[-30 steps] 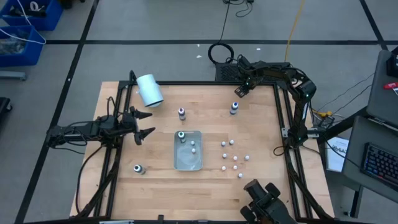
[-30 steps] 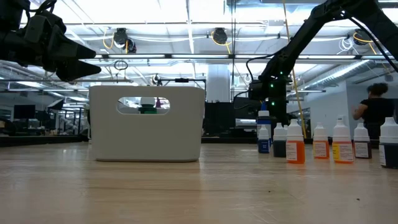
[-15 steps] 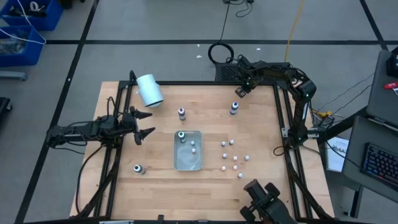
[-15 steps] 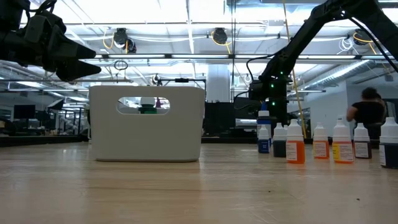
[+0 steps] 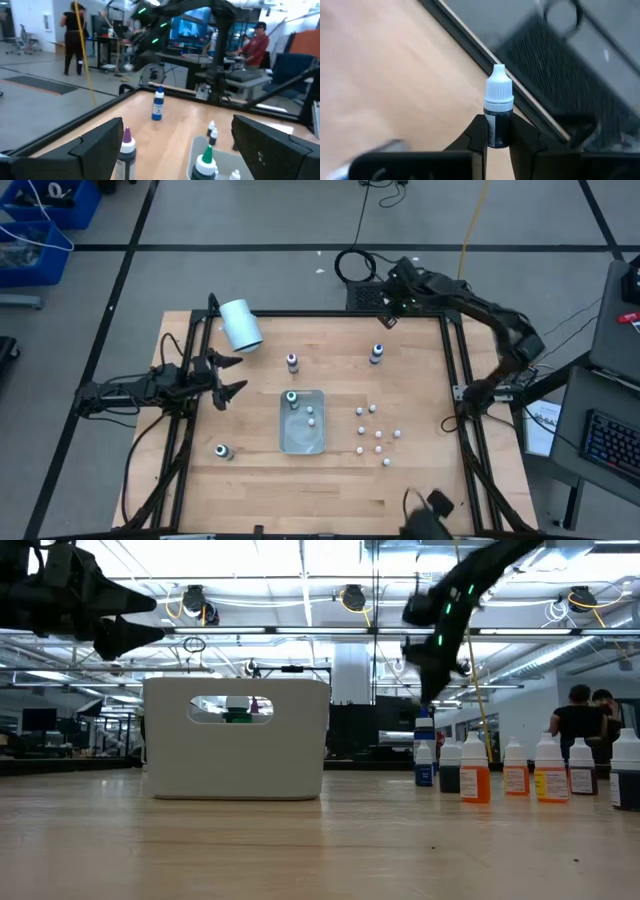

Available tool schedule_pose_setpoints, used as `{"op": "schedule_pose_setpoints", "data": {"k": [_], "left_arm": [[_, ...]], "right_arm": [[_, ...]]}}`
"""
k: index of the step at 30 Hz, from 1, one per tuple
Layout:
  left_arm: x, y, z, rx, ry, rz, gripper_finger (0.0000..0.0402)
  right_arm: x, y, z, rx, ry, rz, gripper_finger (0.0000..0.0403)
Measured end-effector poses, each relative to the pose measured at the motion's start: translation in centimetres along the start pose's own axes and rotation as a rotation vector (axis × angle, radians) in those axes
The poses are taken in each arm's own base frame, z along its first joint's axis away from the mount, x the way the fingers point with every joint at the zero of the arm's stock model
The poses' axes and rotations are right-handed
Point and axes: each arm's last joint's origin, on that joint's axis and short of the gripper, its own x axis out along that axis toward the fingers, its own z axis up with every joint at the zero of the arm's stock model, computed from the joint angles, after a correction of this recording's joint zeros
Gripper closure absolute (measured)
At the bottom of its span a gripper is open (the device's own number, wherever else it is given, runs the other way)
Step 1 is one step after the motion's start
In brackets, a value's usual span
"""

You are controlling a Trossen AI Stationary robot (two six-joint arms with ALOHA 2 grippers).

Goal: Pick & Place food coloring
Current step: Put the red food coloring bottle into the bin

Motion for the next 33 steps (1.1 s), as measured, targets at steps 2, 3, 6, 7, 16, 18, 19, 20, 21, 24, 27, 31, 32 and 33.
{"op": "schedule_pose_setpoints", "data": {"k": [2,3,6,7,16,18,19,20,21,24,27,31,32,33], "left_arm": [[0.0,0.1,0.0,-0.007,-0.005,0.034,0.0037],[0.0,0.1,0.0,-0.012,-0.004,0.049,0.0037],[0.0,0.2,-0.2,-0.016,0.009,0.078,0.0037],[0.0,0.2,-0.2,-0.016,0.009,0.078,0.0037],[0.0,0.3,0.0,-0.060,-0.012,0.096,0.0037],[0.0,0.3,0.0,-0.079,-0.010,0.103,0.0037],[0.0,0.3,-0.1,-0.080,-0.006,0.106,0.0037],[0.1,0.3,-0.1,-0.086,-0.004,0.107,0.0037],[0.2,0.3,-0.1,-0.097,-0.003,0.110,0.0037],[0.6,0.1,-0.1,-0.139,0.000,0.098,0.0037],[1.6,-0.3,-0.1,-0.142,0.014,0.027,0.0037],[3.3,-1.0,-0.2,-0.053,0.010,-0.055,0.0037],[3.8,-1.2,-0.2,-0.026,-0.001,-0.080,0.0037],[4.2,-1.3,-0.3,-0.002,-0.007,-0.101,0.0037]], "right_arm": [[-3.2,1.8,0.1,-0.043,-0.101,0.053,0.0364],[-4.7,2.8,0.1,-0.072,-0.153,0.085,0.0364],[-8.4,6.5,-0.5,-0.151,-0.327,0.185,0.0364],[-9.3,7.8,-0.9,-0.181,-0.379,0.224,0.0364],[-8.8,20.3,-7.0,-0.444,-0.782,0.587,0.0364],[-7.9,22.1,-8.4,-0.465,-0.882,0.633,0.0364],[-7.4,22.8,-9.0,-0.463,-0.920,0.643,0.0364],[-7.1,23.5,-9.4,-0.459,-0.963,0.657,0.0364],[-6.7,24.1,-9.7,-0.460,-0.990,0.663,0.0364],[-5.3,25.7,-10.2,-0.475,-1.007,0.682,0.0364],[-3.6,27.0,-10.3,-0.486,-0.995,0.685,0.0364],[-2.5,28.1,-9.9,-0.500,-0.994,0.673,0.0364],[-2.3,28.2,-9.8,-0.502,-0.990,0.670,0.0364],[-2.1,28.3,-9.6,-0.502,-0.988,0.667,0.0364]]}}
